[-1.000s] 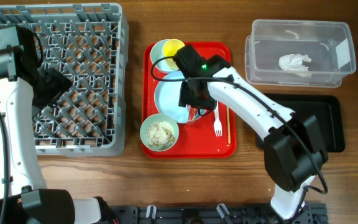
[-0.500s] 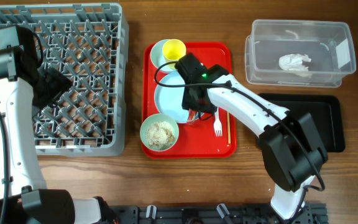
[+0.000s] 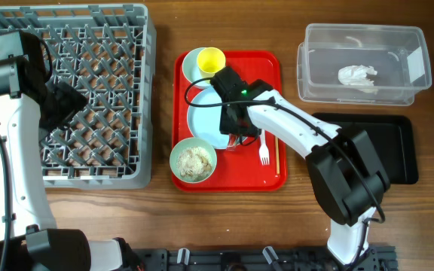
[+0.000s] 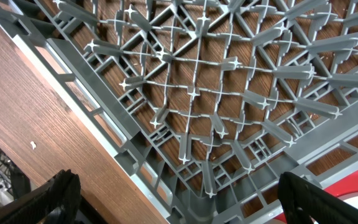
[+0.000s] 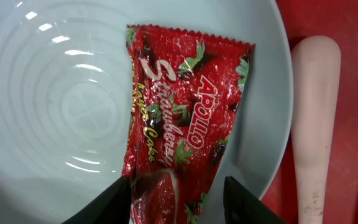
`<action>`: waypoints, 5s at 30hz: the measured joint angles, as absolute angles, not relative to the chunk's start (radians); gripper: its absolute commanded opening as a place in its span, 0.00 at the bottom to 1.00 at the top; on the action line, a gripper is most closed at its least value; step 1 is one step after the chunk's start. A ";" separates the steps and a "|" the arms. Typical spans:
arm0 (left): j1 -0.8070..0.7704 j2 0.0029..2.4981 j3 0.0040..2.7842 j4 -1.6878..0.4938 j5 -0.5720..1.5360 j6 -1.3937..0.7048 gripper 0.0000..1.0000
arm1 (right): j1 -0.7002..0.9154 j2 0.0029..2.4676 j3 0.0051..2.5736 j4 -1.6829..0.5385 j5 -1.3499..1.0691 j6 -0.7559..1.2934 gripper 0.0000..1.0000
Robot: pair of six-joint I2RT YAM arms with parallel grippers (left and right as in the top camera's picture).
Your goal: Sort waste into correct bins and load items into the dishwasher rack
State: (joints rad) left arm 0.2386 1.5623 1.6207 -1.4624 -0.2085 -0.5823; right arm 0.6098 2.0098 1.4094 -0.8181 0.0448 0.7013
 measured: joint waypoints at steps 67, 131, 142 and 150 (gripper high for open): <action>0.239 1.562 1.621 -1.462 -0.208 -0.582 1.00 | 0.471 1.965 1.958 -1.221 -0.263 0.451 1.00; 0.239 1.562 1.621 -1.462 -0.208 -0.582 1.00 | 0.840 1.963 1.826 -1.167 -0.206 0.210 1.00; 0.239 1.562 1.621 -1.462 -0.208 -0.582 1.00 | 0.897 1.957 1.570 -1.061 -0.151 0.302 0.72; 0.239 1.562 1.621 -1.463 -0.208 -0.582 1.00 | 1.028 1.957 1.560 -1.059 -0.080 0.309 0.63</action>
State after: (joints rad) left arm 0.2386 1.5623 1.6207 -1.4628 -0.2085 -0.5823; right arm 1.0275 1.9568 1.5600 -1.0592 -0.0795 0.3092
